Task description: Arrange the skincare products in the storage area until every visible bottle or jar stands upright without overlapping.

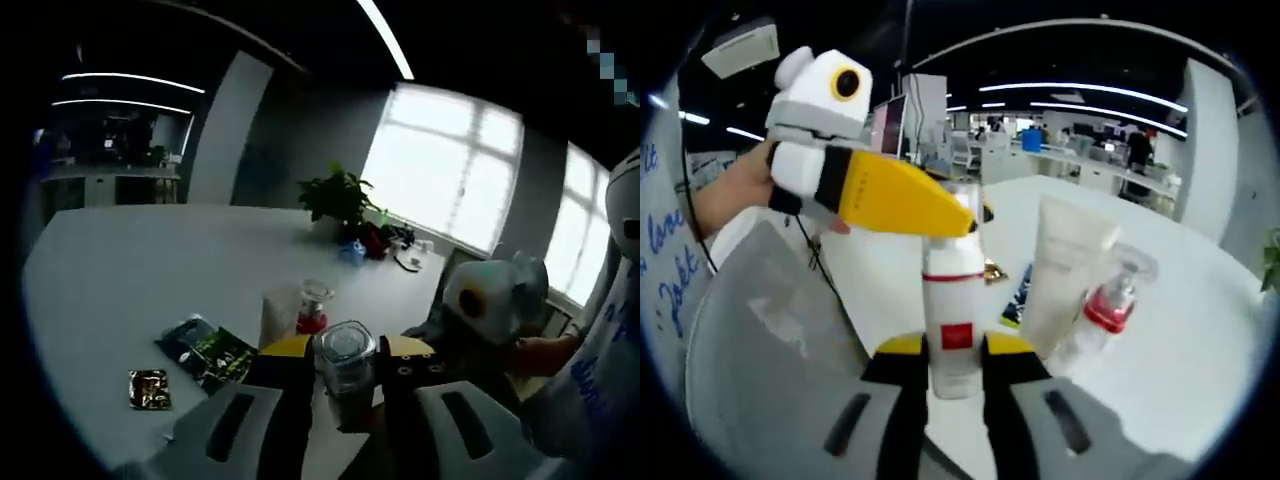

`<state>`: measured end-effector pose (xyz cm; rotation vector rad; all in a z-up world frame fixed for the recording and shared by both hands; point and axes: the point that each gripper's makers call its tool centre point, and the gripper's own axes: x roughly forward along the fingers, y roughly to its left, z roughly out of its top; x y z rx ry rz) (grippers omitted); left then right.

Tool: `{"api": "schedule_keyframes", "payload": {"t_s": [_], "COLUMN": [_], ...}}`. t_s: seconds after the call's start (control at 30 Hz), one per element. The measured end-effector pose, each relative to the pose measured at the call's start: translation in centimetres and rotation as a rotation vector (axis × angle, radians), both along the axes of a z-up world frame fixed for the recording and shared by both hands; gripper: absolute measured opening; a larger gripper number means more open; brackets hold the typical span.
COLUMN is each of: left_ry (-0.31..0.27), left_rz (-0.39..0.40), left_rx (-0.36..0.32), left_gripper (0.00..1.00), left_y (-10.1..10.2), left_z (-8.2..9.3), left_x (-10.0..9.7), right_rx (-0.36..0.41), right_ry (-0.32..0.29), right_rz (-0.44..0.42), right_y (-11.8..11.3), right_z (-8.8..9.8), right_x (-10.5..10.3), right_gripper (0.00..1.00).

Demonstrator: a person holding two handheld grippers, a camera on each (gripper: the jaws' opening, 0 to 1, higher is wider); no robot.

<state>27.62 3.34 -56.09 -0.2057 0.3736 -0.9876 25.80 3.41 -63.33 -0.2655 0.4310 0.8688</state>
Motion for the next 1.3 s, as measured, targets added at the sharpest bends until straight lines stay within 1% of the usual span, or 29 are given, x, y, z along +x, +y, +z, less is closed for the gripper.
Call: {"api": "schedule_keyframes", "payload": {"t_s": [0.07, 0.13, 0.17, 0.27, 0.43, 0.47, 0.53, 0.57, 0.63, 0.67, 0.73, 0.83, 0.9, 0.97, 1.1, 1.13, 1.2, 1.3], "left_ry": [0.011, 0.001, 0.007, 0.008, 0.021, 0.019, 0.003, -0.012, -0.058, -0.055, -0.068, -0.105, -0.117, -0.110, -0.130, -0.145, -0.133, -0.143], "left_rz": [0.010, 0.031, 0.041, 0.049, 0.044, 0.037, 0.015, 0.009, -0.020, -0.026, -0.044, -0.081, -0.103, -0.117, -0.155, -0.179, -0.184, -0.224], "left_rx": [-0.014, 0.005, 0.009, -0.005, 0.005, 0.015, 0.046, 0.078, 0.133, 0.140, 0.157, 0.213, 0.209, 0.205, 0.235, 0.230, 0.222, 0.223], "left_gripper": [0.21, 0.19, 0.18, 0.18, 0.17, 0.17, 0.17, 0.17, 0.17, 0.17, 0.17, 0.17, 0.17, 0.17, 0.17, 0.17, 0.17, 0.17], "left_y": [-0.1, 0.0, 0.1, 0.1, 0.1, 0.1, -0.1, 0.0, 0.0, 0.0, -0.1, -0.2, -0.4, -0.6, -0.8, -1.0, -1.0, -1.0], "left_z": [0.0, -0.3, -0.4, -0.4, -0.5, -0.5, -0.8, -1.1, -1.3, -1.4, -1.3, -1.9, -1.9, -2.0, -2.6, -2.6, -2.7, -3.0], "left_x": [0.0, 0.2, 0.3, 0.3, 0.0, -0.1, -0.2, -0.2, -0.2, -0.3, -0.3, -0.3, -0.3, -0.3, -0.1, -0.3, 0.0, 0.0], "right_rx": [0.006, -0.003, -0.005, -0.005, 0.004, -0.002, -0.021, -0.031, -0.043, -0.046, -0.043, -0.029, -0.031, -0.028, -0.033, -0.039, -0.045, -0.067], "right_ry": [0.003, -0.004, -0.005, -0.006, 0.005, -0.002, 0.004, -0.008, 0.002, 0.002, 0.001, 0.009, 0.011, 0.014, 0.015, 0.014, 0.025, 0.038], "right_rz": [0.005, 0.000, -0.001, -0.002, 0.020, 0.024, 0.040, 0.049, 0.064, 0.066, 0.066, 0.060, 0.056, 0.056, 0.056, 0.059, 0.075, 0.094], "right_y": [0.2, 0.2, 0.2, 0.2, 0.5, 0.5, 0.7, 0.8, 0.9, 0.9, 0.9, 0.7, 0.6, 0.6, 0.5, 0.5, 0.6, 0.7], "right_z": [0.1, 0.0, -0.1, 0.0, -0.2, -0.2, -0.6, -0.7, -0.9, -0.9, -0.9, -0.9, -0.9, -0.9, -1.0, -1.0, -1.1, -1.6], "right_x": [0.0, 0.1, 0.2, 0.2, -0.1, -0.1, -0.3, -0.3, -0.5, -0.6, -0.6, -0.5, -0.4, -0.3, 0.0, 0.1, 0.3, 0.5], "right_gripper": [0.19, 0.19, 0.19, 0.19, 0.20, 0.20, 0.21, 0.22, 0.25, 0.25, 0.23, 0.23, 0.22, 0.21, 0.20, 0.20, 0.20, 0.20]}}
